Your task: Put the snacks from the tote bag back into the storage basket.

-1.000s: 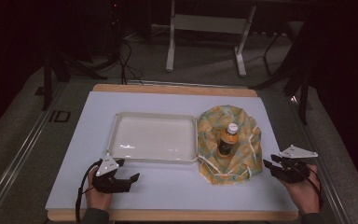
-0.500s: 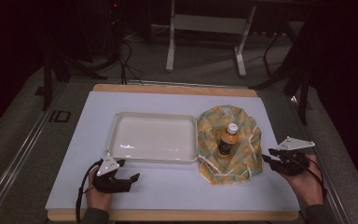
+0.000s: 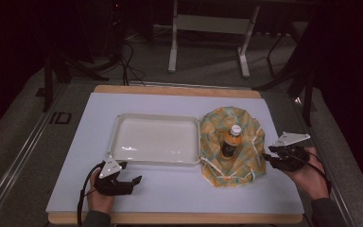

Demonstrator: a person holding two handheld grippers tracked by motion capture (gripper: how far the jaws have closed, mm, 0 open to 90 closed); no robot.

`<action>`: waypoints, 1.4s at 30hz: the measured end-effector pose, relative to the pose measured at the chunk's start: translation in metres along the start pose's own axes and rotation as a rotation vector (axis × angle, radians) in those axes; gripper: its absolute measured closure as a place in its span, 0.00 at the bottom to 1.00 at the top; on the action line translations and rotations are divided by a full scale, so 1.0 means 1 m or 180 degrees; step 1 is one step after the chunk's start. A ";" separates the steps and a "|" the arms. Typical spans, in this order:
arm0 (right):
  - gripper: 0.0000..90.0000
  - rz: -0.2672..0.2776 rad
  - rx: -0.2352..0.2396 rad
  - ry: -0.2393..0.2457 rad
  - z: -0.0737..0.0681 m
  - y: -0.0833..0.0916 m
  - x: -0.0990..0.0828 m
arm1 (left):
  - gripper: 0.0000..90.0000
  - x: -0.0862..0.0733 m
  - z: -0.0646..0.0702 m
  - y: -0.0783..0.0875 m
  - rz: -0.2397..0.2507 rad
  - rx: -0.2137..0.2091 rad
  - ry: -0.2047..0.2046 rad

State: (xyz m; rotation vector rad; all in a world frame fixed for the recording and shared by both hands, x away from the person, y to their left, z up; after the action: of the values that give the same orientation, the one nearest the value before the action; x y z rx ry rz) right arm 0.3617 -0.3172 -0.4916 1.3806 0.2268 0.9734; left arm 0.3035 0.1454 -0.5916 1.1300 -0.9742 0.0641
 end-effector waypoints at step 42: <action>0.63 -0.0378 0.0158 0.0584 0.003 0.009 0.037 | 0.22 0.000 0.000 -0.002 -0.0046 0.0006 0.0000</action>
State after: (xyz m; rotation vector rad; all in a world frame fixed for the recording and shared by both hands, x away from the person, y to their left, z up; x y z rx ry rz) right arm 0.3819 -0.2947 -0.4682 1.3079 0.4683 1.0010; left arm 0.3042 0.1443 -0.5931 1.1386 -0.9662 0.0534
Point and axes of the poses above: each handheld gripper's, and its own axes: y roughly backward along the jaws, x roughly out of its top, z roughly to its right, the point moved 9 cm from there along -y, roughly forward along the jaws, and after that the axes turned 12 degrees about -z, right-handed, at the moved point
